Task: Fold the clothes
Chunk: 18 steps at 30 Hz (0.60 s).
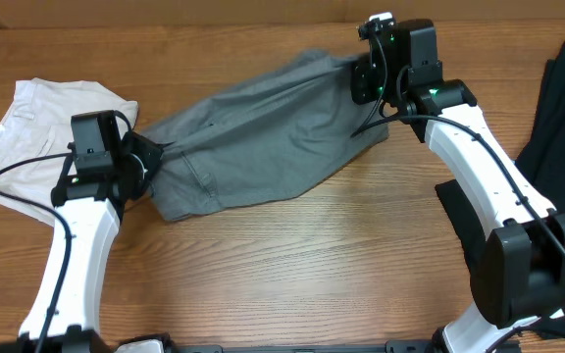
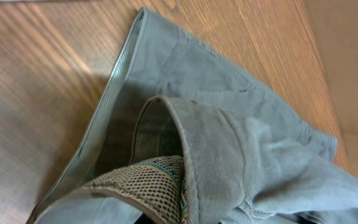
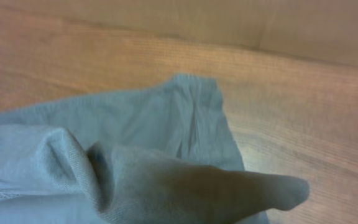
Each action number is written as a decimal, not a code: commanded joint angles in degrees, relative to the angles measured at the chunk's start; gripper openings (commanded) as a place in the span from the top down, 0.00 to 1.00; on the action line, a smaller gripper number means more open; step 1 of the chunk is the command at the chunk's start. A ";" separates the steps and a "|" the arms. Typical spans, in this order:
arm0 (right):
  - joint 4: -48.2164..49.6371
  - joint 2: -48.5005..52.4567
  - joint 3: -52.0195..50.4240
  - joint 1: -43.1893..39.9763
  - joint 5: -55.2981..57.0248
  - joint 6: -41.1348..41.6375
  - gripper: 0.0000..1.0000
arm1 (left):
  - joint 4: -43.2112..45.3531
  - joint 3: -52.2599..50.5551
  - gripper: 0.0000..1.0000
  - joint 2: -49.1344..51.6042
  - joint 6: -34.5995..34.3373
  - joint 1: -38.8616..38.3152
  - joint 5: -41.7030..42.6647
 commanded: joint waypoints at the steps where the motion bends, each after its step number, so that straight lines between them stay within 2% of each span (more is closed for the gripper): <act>1: 2.73 0.37 1.68 -0.66 1.73 -0.26 0.96 | 2.95 0.55 0.96 4.20 -0.79 0.35 -3.54; 8: 6.23 3.43 1.66 -0.59 1.49 -0.24 0.96 | 8.63 0.55 0.96 9.64 -0.79 0.35 -3.61; 12: 10.80 5.40 1.64 -0.50 -0.52 -0.24 0.92 | 12.04 0.55 0.96 10.58 -0.79 0.35 -3.61; 13: 12.44 6.01 1.64 -0.48 -1.55 -0.22 0.81 | 13.09 0.55 0.94 10.80 -0.79 0.35 -3.72; 15: 16.33 7.30 1.64 -0.50 -3.02 0.00 0.34 | 15.28 0.55 0.81 10.91 -0.79 0.35 -4.57; 16: 17.40 7.34 1.64 -0.50 -2.89 -0.04 0.25 | 16.00 0.55 0.74 10.88 -0.79 0.35 -5.14; 17: 17.99 7.37 1.64 -0.50 -2.67 -0.02 0.21 | 16.83 0.55 0.71 10.88 -0.76 0.37 -5.22; 18: 18.73 7.32 1.64 -0.59 -2.19 -0.02 0.16 | 17.59 0.55 0.60 10.88 -0.76 0.48 -5.09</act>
